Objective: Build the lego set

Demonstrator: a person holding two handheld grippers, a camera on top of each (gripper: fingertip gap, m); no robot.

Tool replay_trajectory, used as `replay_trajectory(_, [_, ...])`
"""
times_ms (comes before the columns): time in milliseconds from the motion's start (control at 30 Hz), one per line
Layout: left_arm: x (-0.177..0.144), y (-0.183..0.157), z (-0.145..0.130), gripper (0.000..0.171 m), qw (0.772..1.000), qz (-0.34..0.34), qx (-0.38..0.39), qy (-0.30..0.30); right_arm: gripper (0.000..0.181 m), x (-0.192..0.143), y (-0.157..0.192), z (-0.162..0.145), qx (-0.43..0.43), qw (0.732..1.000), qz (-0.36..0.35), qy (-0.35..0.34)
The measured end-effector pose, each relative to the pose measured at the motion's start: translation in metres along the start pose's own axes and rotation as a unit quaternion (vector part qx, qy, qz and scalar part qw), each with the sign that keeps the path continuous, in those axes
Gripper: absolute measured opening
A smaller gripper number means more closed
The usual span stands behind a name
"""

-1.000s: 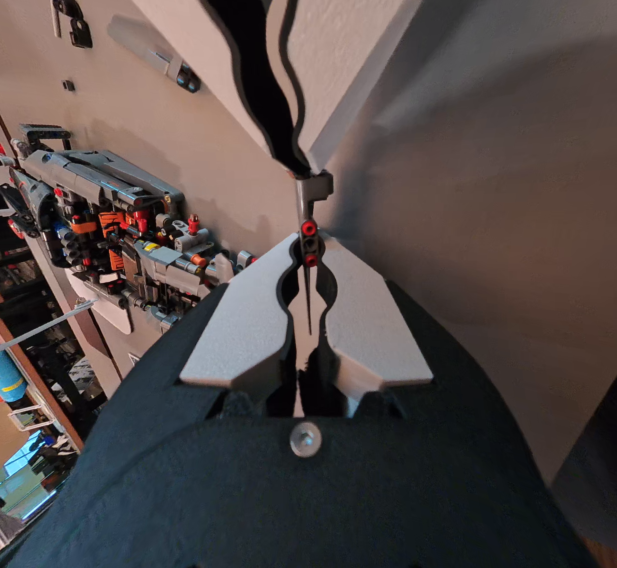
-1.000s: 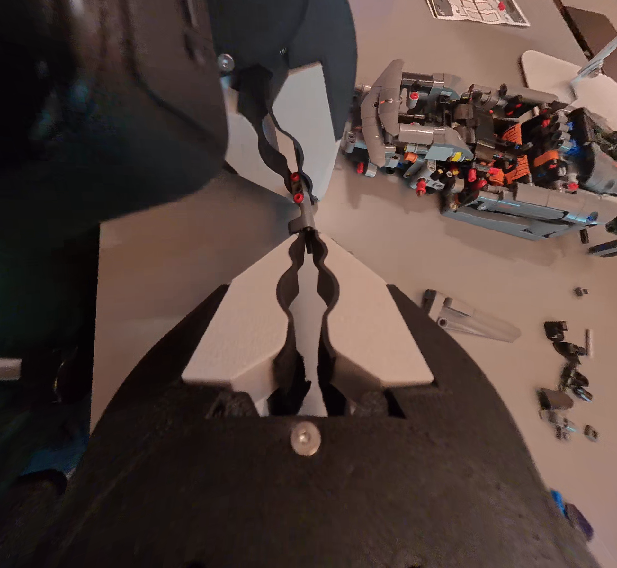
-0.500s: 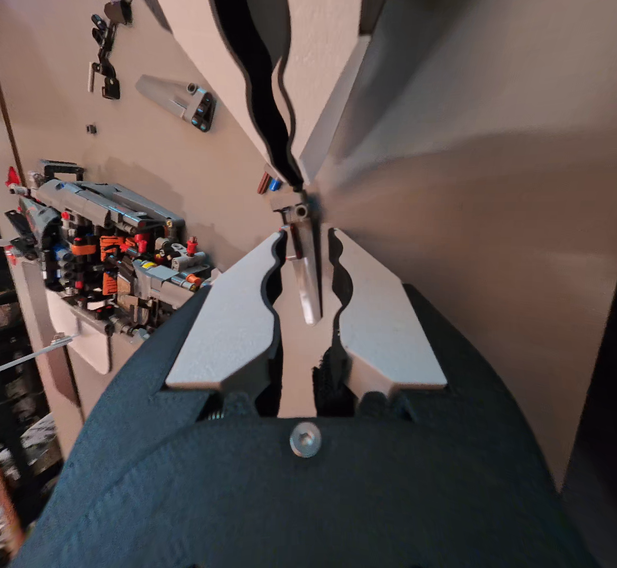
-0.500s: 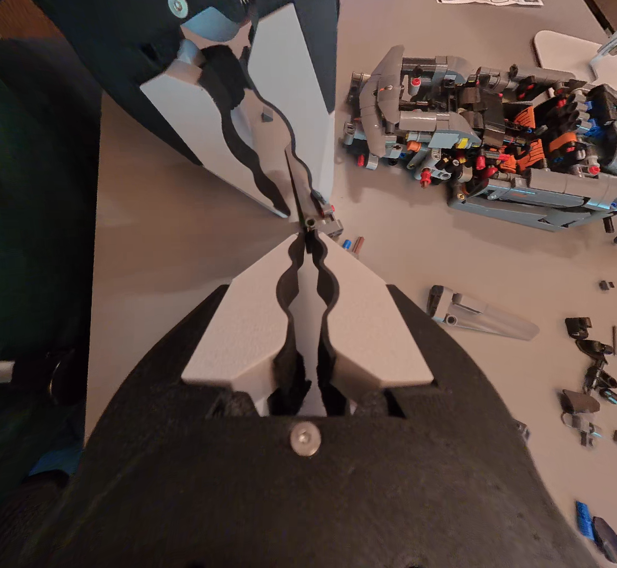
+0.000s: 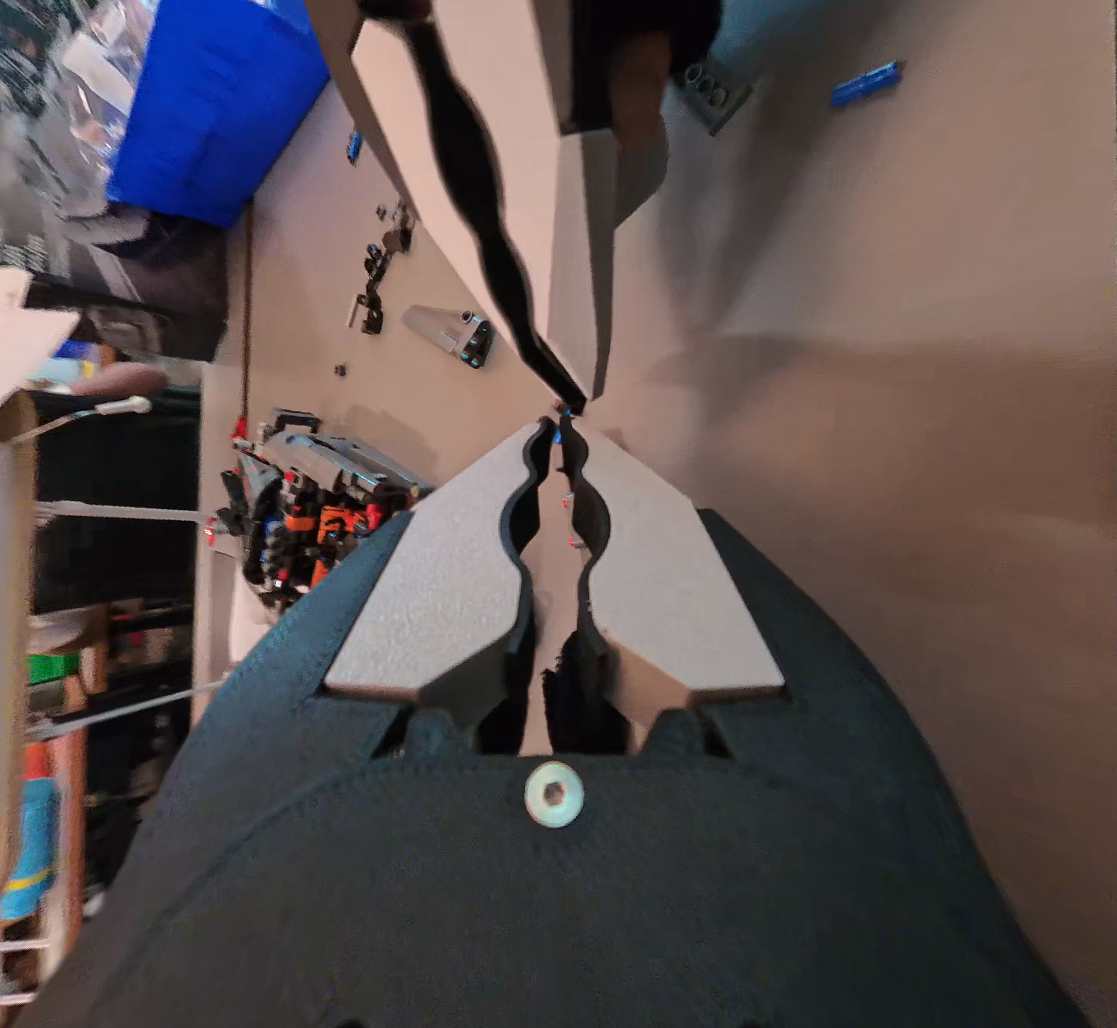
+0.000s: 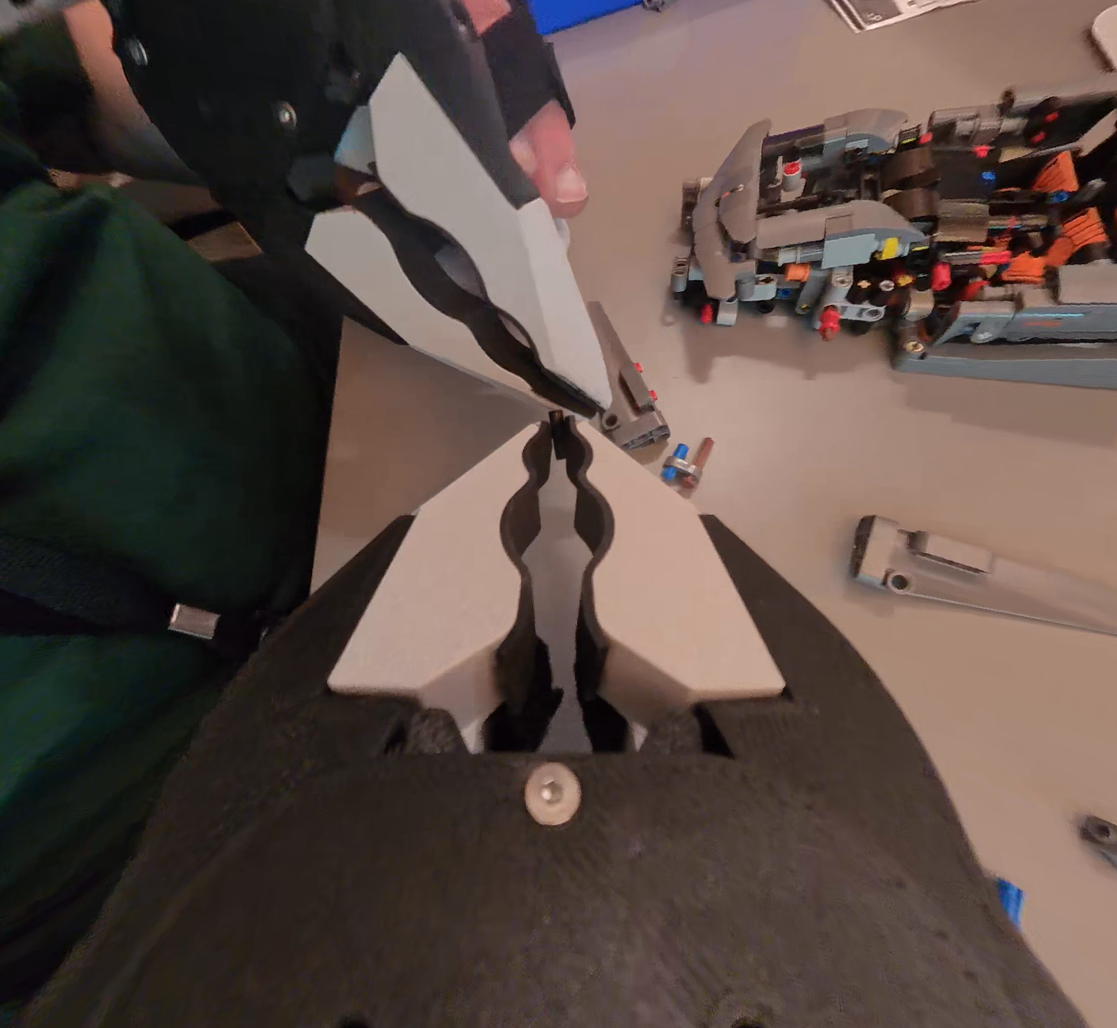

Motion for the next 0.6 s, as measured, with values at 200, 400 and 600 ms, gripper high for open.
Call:
replay_trajectory(200, [-0.007, -0.002, 0.004, 0.011, 0.999, 0.004, 0.026, -0.033, 0.002, -0.002, -0.005, -0.002, 0.041, 0.998, 0.039, -0.01])
replay_trajectory(400, [-0.005, -0.008, 0.008, 0.01, 0.996, 0.017, 0.076, -0.043, 0.002, -0.003, -0.007, -0.001, 0.07, 0.994, 0.076, -0.021])
replay_trajectory(600, [-0.005, -0.004, 0.007, 0.004, 0.996, 0.034, 0.064, -0.05, 0.002, -0.003, -0.013, -0.002, 0.121, 0.987, 0.1, -0.039])
Point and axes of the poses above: each gripper's, where its closed fingertips meet, x out along the fingers, z out of its top, y = z × x across the jaws, the point moved 5 cm from there along -x, back along the fingers, and after that the axes turned 9 degrees about -x, right-handed, at the moved point
